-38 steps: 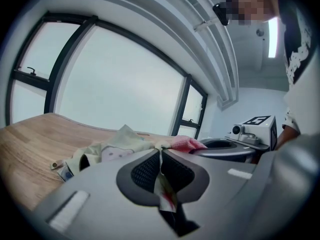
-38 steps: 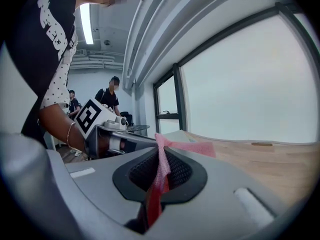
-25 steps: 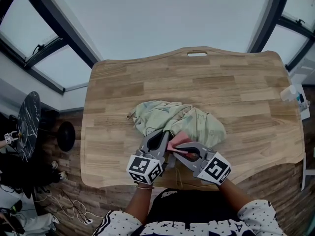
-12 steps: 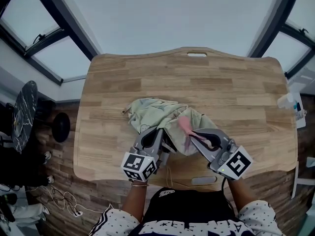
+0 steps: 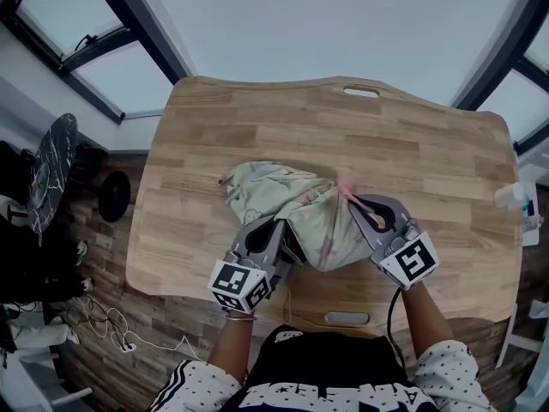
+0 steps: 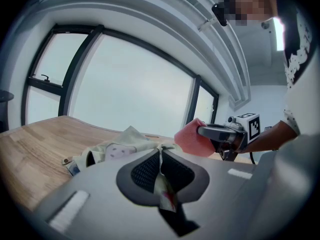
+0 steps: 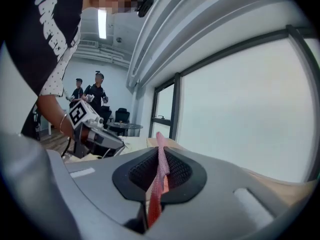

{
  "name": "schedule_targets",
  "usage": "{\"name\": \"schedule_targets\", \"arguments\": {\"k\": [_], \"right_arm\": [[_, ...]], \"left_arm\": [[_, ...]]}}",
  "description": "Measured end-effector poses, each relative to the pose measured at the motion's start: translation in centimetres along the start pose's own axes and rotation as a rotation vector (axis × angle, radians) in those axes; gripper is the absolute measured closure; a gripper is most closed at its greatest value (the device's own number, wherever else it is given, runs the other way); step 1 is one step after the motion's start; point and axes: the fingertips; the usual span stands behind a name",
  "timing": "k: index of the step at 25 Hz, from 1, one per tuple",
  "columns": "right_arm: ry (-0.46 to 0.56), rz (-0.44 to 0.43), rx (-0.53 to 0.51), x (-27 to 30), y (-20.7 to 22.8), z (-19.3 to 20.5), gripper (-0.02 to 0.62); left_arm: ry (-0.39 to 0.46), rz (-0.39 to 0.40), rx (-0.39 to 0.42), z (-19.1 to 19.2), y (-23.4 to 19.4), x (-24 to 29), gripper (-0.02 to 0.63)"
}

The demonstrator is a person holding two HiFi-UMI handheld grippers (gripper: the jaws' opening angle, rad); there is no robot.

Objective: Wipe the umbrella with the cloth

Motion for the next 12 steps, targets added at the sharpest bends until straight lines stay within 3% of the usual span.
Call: {"name": "schedule_targets", "arguments": {"k": [6, 12], "right_arm": [[-0.074, -0.103, -0.056, 1.8, -1.8, 3.7, 0.571], [-0.1, -0.183, -0.008, 1.5, -4.4, 5.7, 0.571]], "left_arm": [[0.001, -0.026, 0.003, -0.1, 0.1, 0.0, 0.592], [0.009, -0.041, 0.002, -0.2, 0.1, -0.1, 0.592]]}}
Point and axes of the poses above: the fingertips, and each gripper's own axes: x forward along the fingers, y to its right, z out of its underside, and after that the axes turned 1 degree about x, right-handed
